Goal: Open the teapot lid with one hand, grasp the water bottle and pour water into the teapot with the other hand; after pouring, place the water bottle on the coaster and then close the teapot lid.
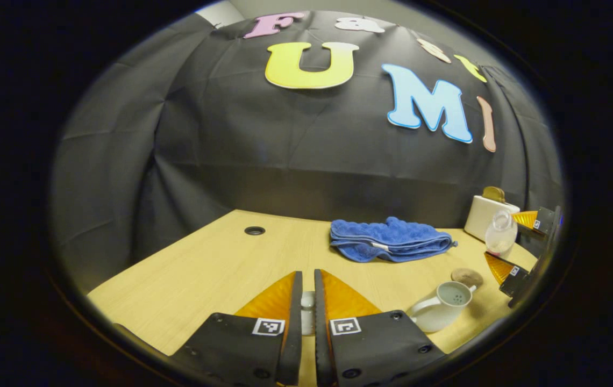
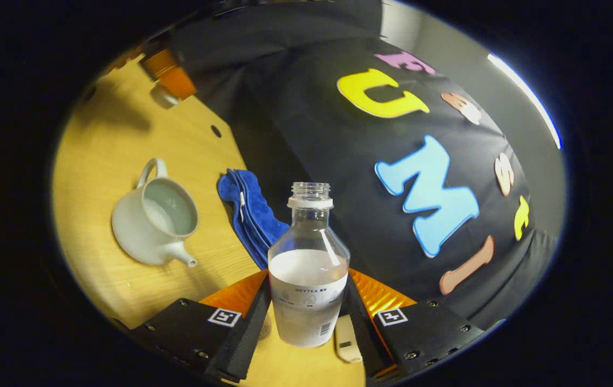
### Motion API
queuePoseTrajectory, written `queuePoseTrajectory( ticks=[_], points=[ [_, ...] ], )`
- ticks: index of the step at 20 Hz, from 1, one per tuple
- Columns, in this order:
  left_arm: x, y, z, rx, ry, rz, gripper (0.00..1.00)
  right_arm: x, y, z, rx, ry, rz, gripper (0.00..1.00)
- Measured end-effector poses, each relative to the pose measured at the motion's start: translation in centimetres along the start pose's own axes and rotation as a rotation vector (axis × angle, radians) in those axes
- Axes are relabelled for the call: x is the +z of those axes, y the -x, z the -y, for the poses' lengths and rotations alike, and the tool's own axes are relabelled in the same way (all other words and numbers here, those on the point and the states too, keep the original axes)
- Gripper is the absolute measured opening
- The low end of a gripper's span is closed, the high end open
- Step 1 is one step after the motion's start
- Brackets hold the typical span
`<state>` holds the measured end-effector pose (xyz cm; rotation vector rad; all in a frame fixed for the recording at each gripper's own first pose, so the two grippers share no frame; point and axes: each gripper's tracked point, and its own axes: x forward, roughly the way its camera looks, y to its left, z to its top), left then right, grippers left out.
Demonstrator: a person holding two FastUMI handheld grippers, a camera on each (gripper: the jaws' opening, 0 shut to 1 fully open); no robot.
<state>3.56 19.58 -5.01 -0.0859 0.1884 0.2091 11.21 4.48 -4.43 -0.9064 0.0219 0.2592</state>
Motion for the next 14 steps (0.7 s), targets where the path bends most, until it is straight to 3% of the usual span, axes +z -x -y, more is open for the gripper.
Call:
queuePoseTrajectory(
  ticks=[4, 8, 14],
  points=[
    [-0.1, -0.1, 0.0, 0.001, -0.001, -0.001, 0.17, 0.6, -0.8, -0.3, 0.058, -0.399, 0.005, 0.77],
    [-0.2, -0.1, 0.1, -0.001, -0.003, -0.003, 0.18, 0.4, -1.7, 0.1, 0.088, -0.707, 0.022, 0.76],
    [-0.4, -0.2, 0.0, 0.001, -0.008, -0.007, 0.17, -2.8, -3.3, -0.1, 0.069, -0.868, -0.035, 0.77]
  ],
)
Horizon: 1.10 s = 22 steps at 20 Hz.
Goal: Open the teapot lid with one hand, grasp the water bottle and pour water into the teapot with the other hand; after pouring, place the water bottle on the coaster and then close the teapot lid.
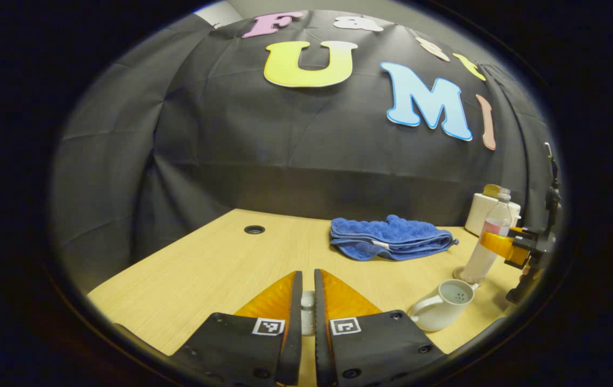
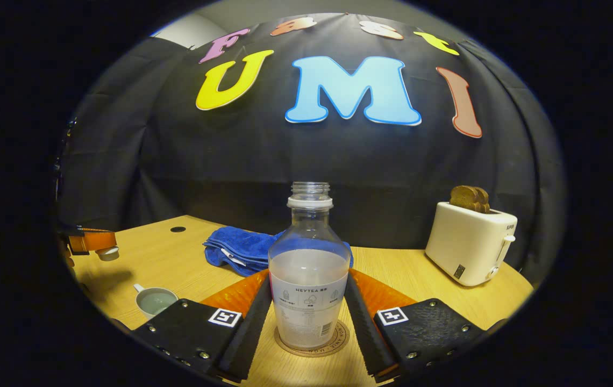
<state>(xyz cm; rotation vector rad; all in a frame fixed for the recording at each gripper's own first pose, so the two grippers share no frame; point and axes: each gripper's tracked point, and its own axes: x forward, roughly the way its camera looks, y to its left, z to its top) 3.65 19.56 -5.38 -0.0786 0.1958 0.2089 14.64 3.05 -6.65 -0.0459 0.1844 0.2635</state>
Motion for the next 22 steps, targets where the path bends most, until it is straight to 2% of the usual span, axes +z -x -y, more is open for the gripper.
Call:
queuePoseTrajectory(
  ticks=[7, 10, 18, 22],
  points=[
    [-0.3, 0.0, 0.4, -0.005, -0.013, -0.006, 0.18, -0.1, 0.2, -0.3, -0.01, 0.009, 0.021, 0.77],
    [-0.1, 0.0, 0.4, -0.005, -0.017, -0.003, 0.18, -0.2, 0.5, -0.4, -0.01, 0.018, 0.023, 0.8],
    [0.1, 0.3, 1.0, -0.02, -0.019, 0.005, 0.18, 2.5, 2.1, 0.0, -0.068, 0.054, 0.115, 0.81],
    [0.9, 0.8, 1.9, -0.045, -0.025, 0.034, 0.18, 4.4, 3.2, 0.1, -0.071, 0.013, 0.194, 0.81]
  ],
)
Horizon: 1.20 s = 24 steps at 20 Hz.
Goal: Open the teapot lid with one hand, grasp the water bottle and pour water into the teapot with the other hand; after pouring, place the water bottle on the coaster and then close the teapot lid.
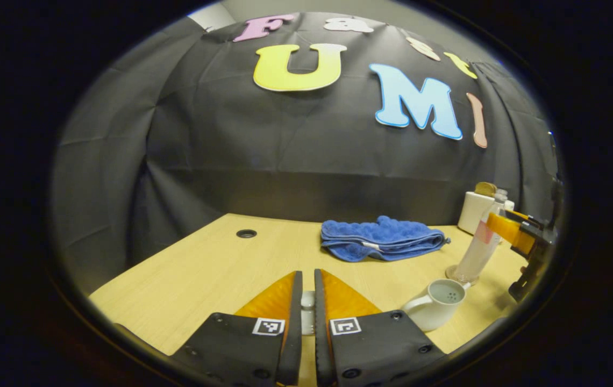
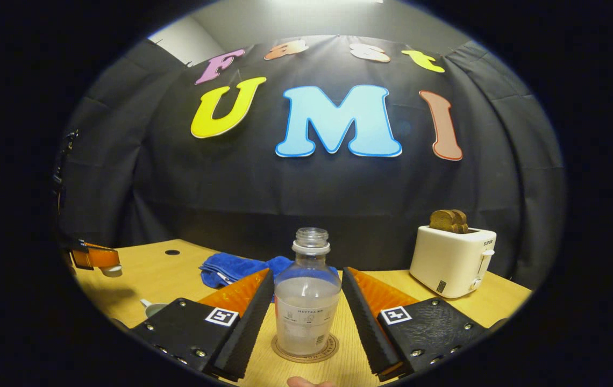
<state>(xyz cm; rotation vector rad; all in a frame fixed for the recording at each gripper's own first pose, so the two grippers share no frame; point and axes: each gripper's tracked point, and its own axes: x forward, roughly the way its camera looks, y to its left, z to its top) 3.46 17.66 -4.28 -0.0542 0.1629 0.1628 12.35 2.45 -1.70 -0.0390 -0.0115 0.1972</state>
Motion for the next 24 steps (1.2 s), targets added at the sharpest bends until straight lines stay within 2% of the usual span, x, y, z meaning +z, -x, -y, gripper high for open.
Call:
queuePoseTrajectory(
  ticks=[7, 12, 18, 24],
  points=[
    [1.1, 0.6, 1.5, -0.048, -0.001, 0.042, 0.18, 3.0, 2.2, 1.0, -0.02, -0.059, 0.077, 0.81],
    [1.9, 1.0, 4.7, -0.115, 0.022, 0.069, 0.18, 3.1, 4.2, 1.5, -0.042, -0.094, 0.101, 0.81],
    [2.1, 1.1, 10.2, -0.198, 0.015, 0.083, 0.17, 1.6, 6.3, 3.0, -0.07, -0.046, 0.093, 0.81],
    [1.7, 0.7, 14.6, -0.248, 0.009, 0.073, 0.17, 0.5, 6.9, 4.2, -0.097, 0.003, 0.081, 0.81]
  ],
)
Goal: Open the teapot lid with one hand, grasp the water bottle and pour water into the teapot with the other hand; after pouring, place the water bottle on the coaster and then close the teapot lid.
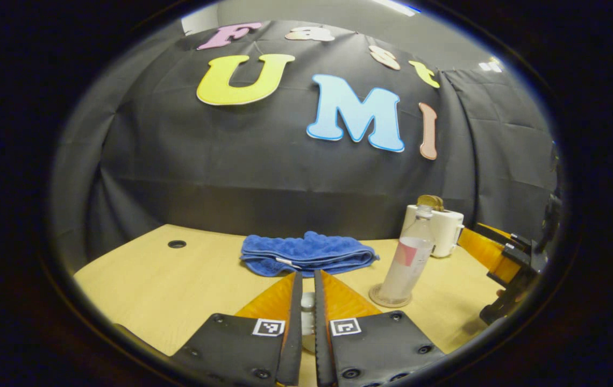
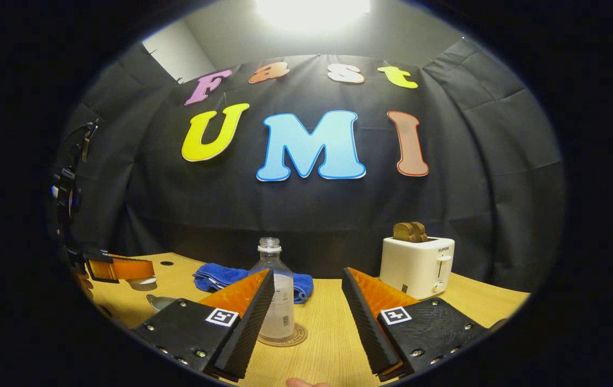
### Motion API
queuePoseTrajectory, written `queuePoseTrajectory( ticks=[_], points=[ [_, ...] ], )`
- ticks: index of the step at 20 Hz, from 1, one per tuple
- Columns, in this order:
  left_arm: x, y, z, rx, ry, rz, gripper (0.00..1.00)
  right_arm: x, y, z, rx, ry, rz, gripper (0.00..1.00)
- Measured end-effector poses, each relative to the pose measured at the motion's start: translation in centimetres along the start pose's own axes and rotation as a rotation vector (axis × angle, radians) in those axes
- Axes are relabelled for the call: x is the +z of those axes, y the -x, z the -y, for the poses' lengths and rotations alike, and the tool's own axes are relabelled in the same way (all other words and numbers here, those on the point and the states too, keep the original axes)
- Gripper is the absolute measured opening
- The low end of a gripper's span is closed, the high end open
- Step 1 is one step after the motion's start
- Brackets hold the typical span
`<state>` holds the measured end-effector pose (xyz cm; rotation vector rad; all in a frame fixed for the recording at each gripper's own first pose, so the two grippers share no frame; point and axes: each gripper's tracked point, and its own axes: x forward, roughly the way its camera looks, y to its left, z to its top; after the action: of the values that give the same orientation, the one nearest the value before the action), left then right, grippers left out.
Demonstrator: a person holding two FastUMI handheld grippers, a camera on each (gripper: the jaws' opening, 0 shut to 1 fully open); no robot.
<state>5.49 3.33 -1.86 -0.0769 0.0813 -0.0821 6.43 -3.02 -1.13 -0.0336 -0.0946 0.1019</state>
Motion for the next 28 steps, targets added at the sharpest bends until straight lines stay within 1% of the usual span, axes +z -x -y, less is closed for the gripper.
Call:
queuePoseTrajectory(
  ticks=[6, 11, 16, 19, 20, 21, 23, 24, 28],
  points=[
    [-1.0, -1.2, 2.3, -0.011, -0.024, -0.009, 0.17, 0.0, 0.7, 0.4, -0.015, 0.027, 0.001, 0.81],
    [-2.5, -1.9, 2.3, 0.004, -0.021, -0.036, 0.17, 0.4, 1.0, 0.2, -0.016, 0.051, 0.015, 0.81],
    [-3.3, -2.4, 2.7, 0.004, -0.025, -0.046, 0.17, 0.4, 1.1, 0.3, -0.016, 0.046, 0.009, 0.81],
    [-3.7, -2.6, 2.4, 0.023, -0.03, -0.053, 0.17, 0.5, 1.1, 0.0, -0.012, 0.046, 0.011, 0.81],
    [-3.8, -2.5, 2.5, 0.019, -0.025, -0.056, 0.17, 0.4, 1.2, 0.0, -0.009, 0.047, 0.011, 0.81],
    [-3.8, -2.5, 2.5, 0.023, -0.024, -0.054, 0.24, 0.6, 1.4, -0.2, -0.005, 0.047, 0.012, 0.81],
    [-3.5, -2.0, 2.1, 0.04, -0.029, -0.046, 0.31, 0.6, 1.4, -0.5, 0.002, 0.044, 0.013, 0.81],
    [-3.3, -1.7, 2.0, 0.045, -0.034, -0.039, 0.22, 0.7, 1.4, -0.7, 0.007, 0.039, 0.014, 0.81],
    [-2.3, 0.3, 2.2, 0.048, -0.02, -0.011, 0.22, 0.4, 1.8, -1.5, 0.024, 0.027, -0.001, 0.81]
  ],
)
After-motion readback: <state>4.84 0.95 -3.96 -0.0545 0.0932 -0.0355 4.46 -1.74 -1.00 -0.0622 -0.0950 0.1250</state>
